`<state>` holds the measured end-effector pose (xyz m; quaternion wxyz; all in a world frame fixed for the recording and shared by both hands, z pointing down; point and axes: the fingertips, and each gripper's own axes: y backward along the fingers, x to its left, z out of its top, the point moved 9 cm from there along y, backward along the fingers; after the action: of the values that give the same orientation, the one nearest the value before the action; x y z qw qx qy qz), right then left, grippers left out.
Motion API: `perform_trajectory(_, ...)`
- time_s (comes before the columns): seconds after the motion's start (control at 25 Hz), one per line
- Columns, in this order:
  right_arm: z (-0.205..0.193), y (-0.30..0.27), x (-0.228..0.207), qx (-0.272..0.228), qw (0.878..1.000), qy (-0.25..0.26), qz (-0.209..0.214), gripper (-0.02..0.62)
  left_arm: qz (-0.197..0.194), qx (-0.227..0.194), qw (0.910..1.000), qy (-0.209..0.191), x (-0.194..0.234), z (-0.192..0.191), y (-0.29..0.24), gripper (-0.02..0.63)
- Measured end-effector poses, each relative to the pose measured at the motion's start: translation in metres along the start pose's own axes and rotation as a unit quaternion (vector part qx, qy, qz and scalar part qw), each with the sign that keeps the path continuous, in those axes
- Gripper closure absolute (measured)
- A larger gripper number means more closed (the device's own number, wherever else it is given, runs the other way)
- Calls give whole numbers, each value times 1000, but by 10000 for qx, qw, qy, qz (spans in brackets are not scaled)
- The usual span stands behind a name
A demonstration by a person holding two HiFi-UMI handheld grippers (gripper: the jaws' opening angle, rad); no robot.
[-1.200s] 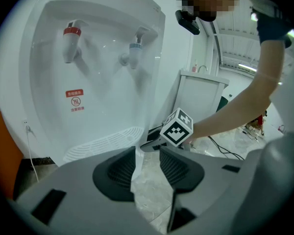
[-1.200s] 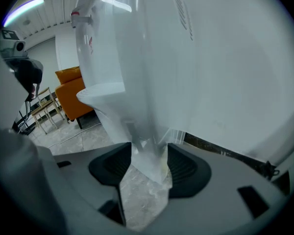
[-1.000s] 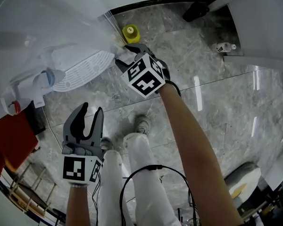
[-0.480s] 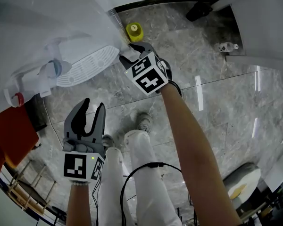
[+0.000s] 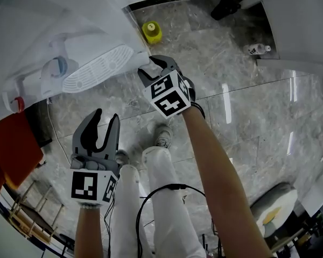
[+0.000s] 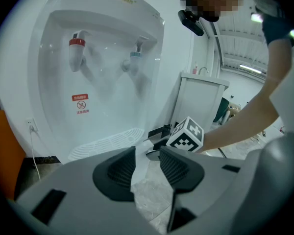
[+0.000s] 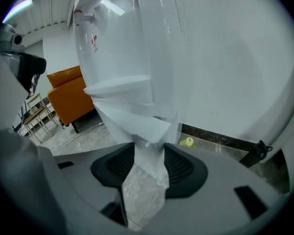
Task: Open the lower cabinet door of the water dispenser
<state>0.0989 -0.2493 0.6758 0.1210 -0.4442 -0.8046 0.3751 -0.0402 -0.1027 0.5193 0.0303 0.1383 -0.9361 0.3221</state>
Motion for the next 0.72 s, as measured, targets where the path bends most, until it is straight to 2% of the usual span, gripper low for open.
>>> perform_trajectory(0.12,-7,6,6,71,10000,23,-15,414,-32,27,10000,48,-3,-2,0,454)
perform_trajectory(0.2,-13,11,10,123,9999,65,-50,452,-61,45,10000,60,-5,-3,1,454)
perform_trajectory(0.72,-42,34,49,316,9993,-110,-139,476,-254,190,9995,81,-5,-18,14,454)
